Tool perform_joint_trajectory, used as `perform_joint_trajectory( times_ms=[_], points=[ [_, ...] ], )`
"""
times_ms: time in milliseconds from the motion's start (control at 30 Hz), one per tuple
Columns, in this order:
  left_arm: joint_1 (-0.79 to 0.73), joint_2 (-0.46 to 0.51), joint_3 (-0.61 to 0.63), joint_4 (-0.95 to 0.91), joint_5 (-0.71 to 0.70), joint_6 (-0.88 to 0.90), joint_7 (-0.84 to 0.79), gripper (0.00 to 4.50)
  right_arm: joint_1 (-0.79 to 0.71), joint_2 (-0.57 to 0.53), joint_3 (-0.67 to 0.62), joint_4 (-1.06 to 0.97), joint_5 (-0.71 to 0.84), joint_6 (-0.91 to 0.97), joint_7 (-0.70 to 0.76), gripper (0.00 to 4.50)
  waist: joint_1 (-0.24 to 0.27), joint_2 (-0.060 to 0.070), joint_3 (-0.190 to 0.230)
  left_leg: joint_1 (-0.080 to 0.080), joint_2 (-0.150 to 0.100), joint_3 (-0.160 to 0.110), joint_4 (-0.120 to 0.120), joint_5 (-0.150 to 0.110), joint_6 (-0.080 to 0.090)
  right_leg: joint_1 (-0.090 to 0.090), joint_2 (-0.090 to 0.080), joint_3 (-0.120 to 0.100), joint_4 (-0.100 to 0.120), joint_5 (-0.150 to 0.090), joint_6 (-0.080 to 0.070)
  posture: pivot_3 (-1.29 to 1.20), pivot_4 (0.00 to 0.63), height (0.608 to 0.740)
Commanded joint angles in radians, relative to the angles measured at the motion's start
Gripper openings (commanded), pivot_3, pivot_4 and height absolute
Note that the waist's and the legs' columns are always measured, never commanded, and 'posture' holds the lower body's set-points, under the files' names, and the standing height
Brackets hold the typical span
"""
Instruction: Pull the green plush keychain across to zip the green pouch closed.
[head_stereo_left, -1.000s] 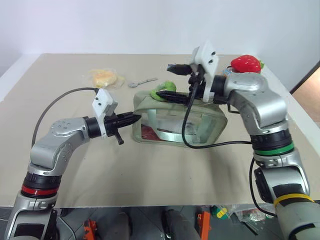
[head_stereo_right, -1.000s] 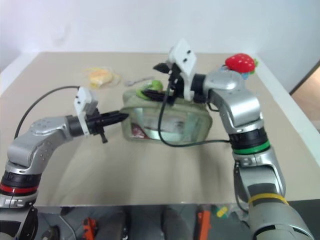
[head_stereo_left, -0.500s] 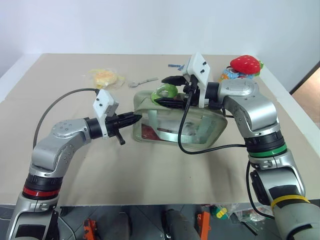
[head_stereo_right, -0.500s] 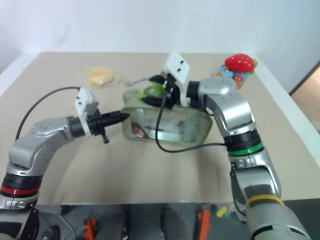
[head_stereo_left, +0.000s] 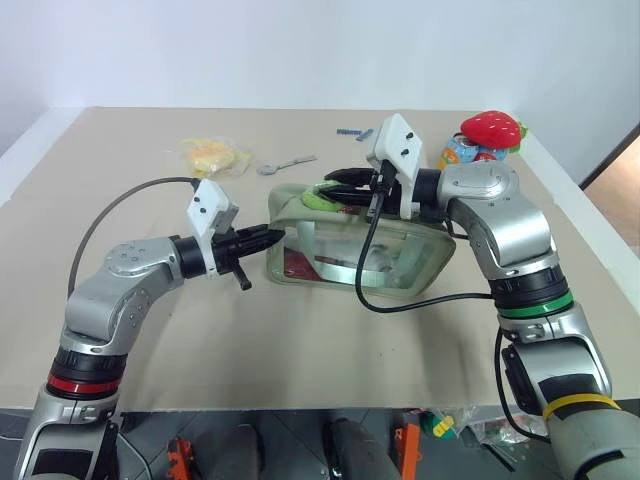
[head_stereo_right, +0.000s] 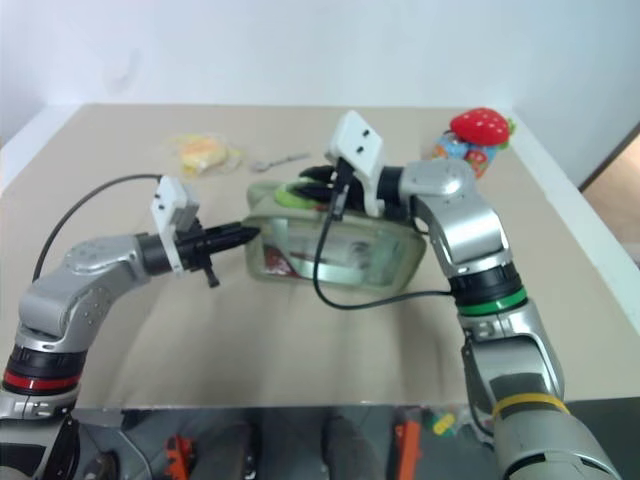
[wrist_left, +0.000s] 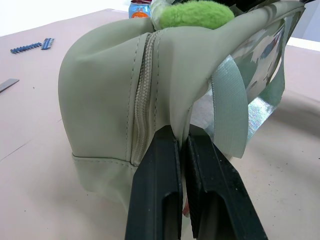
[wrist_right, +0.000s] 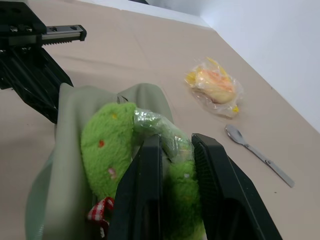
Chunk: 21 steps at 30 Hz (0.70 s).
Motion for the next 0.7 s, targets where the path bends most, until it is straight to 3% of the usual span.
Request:
perform_joint_trajectory(
  times_ms=[33, 167, 533, 700],
  points=[
    [-0.003, -0.002, 0.001, -0.03, -0.002, -0.014, -0.007, 0.0, -0.027, -0.015, -0.023, -0.009, 0.024, 0.053, 0.032, 1.72, 0.0, 0.0, 0.0, 0.0, 0.0, 0.0, 0.0, 0.0, 0.0, 0.0, 0.0, 0.0, 0.0, 0.0, 0.0, 0.0, 0.15, 0.74],
    [-0.002, -0.001, 0.001, -0.03, -0.002, -0.013, -0.008, 0.0, -0.032, -0.016, -0.027, 0.021, -0.023, -0.026, 0.005, 3.02, 0.0, 0.0, 0.0, 0.0, 0.0, 0.0, 0.0, 0.0, 0.0, 0.0, 0.0, 0.0, 0.0, 0.0, 0.0, 0.0, 0.15, 0.74],
    [0.007, 0.004, 0.0, -0.036, 0.0, -0.016, -0.01, 0.0, -0.043, -0.008, -0.045, 0.059, -0.02, -0.026, -0.005, 3.02, 0.0, 0.0, 0.0, 0.0, 0.0, 0.0, 0.0, 0.0, 0.0, 0.0, 0.0, 0.0, 0.0, 0.0, 0.0, 0.0, 0.15, 0.74],
    [-0.002, 0.003, -0.002, -0.031, 0.0, -0.015, -0.011, 0.0, -0.056, 0.001, -0.07, 0.063, -0.002, -0.033, -0.015, 1.55, 0.0, 0.0, 0.0, 0.0, 0.0, 0.0, 0.0, 0.0, 0.0, 0.0, 0.0, 0.0, 0.0, 0.0, 0.0, 0.0, 0.15, 0.74]
  ],
)
